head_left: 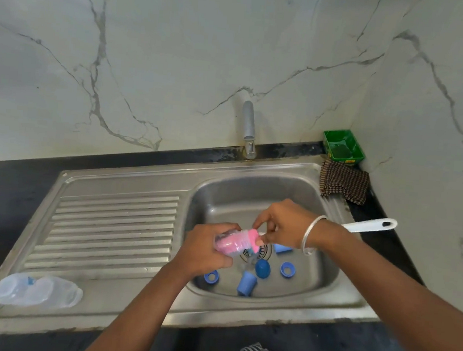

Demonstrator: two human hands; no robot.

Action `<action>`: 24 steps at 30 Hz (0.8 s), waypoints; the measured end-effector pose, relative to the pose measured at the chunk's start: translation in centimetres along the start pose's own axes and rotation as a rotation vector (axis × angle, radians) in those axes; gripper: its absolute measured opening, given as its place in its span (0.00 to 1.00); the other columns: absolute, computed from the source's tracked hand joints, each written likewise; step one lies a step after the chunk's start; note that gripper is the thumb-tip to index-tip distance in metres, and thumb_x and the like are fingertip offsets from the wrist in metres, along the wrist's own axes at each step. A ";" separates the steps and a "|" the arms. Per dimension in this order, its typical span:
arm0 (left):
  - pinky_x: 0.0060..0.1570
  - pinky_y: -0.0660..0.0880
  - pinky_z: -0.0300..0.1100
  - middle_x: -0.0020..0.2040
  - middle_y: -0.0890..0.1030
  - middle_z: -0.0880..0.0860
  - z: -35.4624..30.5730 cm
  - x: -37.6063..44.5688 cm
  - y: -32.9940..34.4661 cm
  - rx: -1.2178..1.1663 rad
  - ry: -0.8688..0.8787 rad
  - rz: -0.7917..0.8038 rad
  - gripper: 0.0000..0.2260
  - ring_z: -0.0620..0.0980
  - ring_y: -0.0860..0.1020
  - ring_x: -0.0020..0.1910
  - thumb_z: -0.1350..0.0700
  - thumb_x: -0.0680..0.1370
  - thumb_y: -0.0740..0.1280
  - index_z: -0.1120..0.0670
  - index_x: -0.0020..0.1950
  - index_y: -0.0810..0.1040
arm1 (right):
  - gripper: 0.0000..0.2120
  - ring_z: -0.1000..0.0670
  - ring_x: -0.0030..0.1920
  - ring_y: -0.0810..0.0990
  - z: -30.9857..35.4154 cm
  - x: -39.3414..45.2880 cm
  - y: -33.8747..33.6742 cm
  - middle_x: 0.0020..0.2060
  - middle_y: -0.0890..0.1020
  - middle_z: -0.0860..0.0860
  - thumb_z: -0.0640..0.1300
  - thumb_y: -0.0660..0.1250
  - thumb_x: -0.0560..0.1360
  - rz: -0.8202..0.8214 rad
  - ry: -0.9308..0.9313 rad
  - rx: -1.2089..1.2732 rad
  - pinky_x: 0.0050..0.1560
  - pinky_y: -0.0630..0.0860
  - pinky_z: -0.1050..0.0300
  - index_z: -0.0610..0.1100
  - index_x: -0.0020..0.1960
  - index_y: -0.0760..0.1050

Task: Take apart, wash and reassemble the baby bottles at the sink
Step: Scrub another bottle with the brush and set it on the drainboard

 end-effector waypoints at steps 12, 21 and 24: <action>0.44 0.79 0.45 0.46 0.81 0.40 2.3 -1.8 -1.5 0.000 0.151 -0.029 0.23 0.42 0.81 0.46 0.55 0.61 0.77 0.45 0.52 0.73 | 0.17 0.54 0.30 0.74 0.5 -0.6 2.8 0.28 0.78 0.51 0.51 0.61 0.81 0.107 0.107 -0.040 0.39 0.71 0.57 0.45 0.38 0.79; 0.41 0.76 0.42 0.45 0.82 0.47 2.6 -1.6 -3.2 -0.188 0.155 0.018 0.23 0.46 0.81 0.44 0.59 0.57 0.82 0.51 0.49 0.80 | 0.06 0.58 0.33 0.80 3.9 -0.6 2.9 0.30 0.83 0.57 0.53 0.71 0.74 -0.116 0.133 0.088 0.41 0.77 0.58 0.54 0.43 0.85; 0.43 0.74 0.44 0.44 0.83 0.52 3.1 -1.6 -3.4 -0.340 0.023 0.162 0.23 0.48 0.80 0.43 0.57 0.54 0.82 0.51 0.46 0.82 | 0.07 0.57 0.40 0.82 4.3 -1.8 1.9 0.38 0.85 0.58 0.57 0.73 0.70 -0.214 0.064 -0.082 0.42 0.77 0.59 0.62 0.48 0.83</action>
Point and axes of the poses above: each hand's wrist, its own x-axis towards the middle knuckle, its own y-axis out of the palm, z = x × y, the point moved 3 cm from there along x, towards the middle knuckle
